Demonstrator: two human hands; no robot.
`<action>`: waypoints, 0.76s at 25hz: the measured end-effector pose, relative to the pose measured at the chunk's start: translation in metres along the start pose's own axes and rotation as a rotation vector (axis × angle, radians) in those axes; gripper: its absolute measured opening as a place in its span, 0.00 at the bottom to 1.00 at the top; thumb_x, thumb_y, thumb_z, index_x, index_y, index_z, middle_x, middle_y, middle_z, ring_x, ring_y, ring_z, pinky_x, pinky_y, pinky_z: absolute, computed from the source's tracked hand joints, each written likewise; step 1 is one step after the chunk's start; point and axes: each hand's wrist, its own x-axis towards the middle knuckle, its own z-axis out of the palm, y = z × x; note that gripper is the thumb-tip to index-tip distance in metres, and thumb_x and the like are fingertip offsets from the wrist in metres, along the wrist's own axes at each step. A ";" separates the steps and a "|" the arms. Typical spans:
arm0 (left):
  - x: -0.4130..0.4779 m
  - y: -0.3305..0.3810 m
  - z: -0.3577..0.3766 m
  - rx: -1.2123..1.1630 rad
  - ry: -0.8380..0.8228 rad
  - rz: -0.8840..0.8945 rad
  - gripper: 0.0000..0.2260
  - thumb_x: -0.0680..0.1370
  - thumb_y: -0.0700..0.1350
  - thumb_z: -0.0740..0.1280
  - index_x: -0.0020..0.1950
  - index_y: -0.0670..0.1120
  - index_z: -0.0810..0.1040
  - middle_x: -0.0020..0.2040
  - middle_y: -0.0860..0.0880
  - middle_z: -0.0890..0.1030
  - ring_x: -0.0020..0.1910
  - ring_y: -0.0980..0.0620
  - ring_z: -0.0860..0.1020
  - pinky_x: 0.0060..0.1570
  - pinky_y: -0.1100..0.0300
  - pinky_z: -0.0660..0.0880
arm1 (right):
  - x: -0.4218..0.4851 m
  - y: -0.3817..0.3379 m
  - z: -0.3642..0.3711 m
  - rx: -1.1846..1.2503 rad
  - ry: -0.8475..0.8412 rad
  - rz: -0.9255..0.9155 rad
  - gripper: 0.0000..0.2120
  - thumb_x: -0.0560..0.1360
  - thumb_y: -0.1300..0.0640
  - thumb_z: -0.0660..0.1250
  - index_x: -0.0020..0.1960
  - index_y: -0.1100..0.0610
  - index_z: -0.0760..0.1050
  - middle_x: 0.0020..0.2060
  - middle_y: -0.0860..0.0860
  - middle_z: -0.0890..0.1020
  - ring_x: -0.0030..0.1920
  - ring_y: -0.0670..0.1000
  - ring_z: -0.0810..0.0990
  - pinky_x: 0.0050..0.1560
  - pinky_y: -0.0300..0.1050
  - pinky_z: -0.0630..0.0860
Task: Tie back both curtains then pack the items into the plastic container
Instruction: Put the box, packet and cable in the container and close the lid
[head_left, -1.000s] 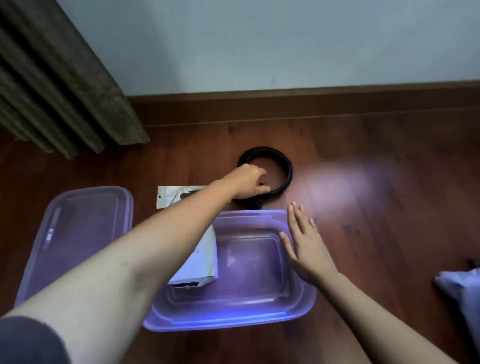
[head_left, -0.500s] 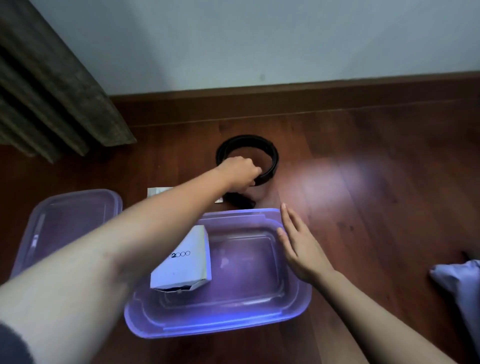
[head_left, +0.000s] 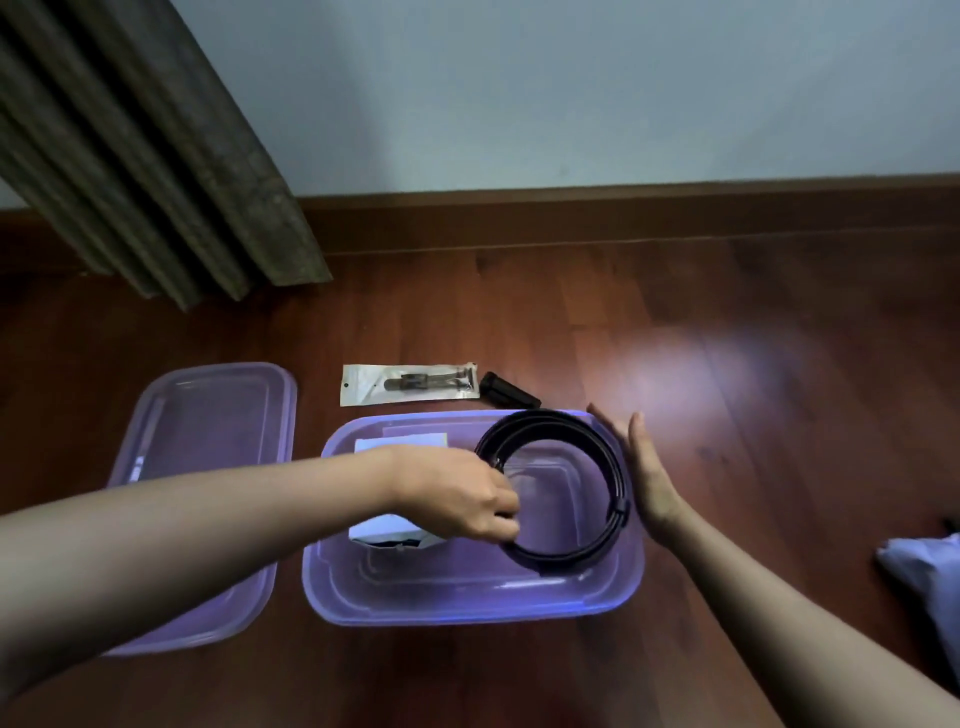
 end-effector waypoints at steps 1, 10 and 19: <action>0.007 0.002 0.005 -0.023 -0.061 0.010 0.05 0.70 0.36 0.69 0.44 0.40 0.76 0.37 0.43 0.77 0.33 0.43 0.76 0.23 0.57 0.72 | 0.000 0.001 0.000 -0.033 0.026 -0.004 0.51 0.57 0.18 0.54 0.70 0.50 0.65 0.69 0.50 0.70 0.70 0.49 0.68 0.73 0.49 0.59; 0.054 0.008 0.017 -0.085 -0.685 -0.277 0.10 0.76 0.40 0.65 0.56 0.41 0.77 0.54 0.42 0.81 0.53 0.40 0.79 0.42 0.50 0.75 | -0.001 0.008 0.006 -0.518 0.202 -0.210 0.28 0.77 0.45 0.44 0.70 0.57 0.65 0.63 0.46 0.69 0.65 0.44 0.66 0.58 0.18 0.55; 0.028 -0.117 0.021 -0.385 -0.022 -0.822 0.12 0.76 0.42 0.63 0.57 0.44 0.80 0.54 0.43 0.82 0.54 0.43 0.79 0.54 0.51 0.75 | -0.001 0.008 0.008 -0.582 0.189 -0.242 0.31 0.75 0.41 0.44 0.70 0.58 0.65 0.62 0.45 0.67 0.63 0.40 0.64 0.58 0.16 0.52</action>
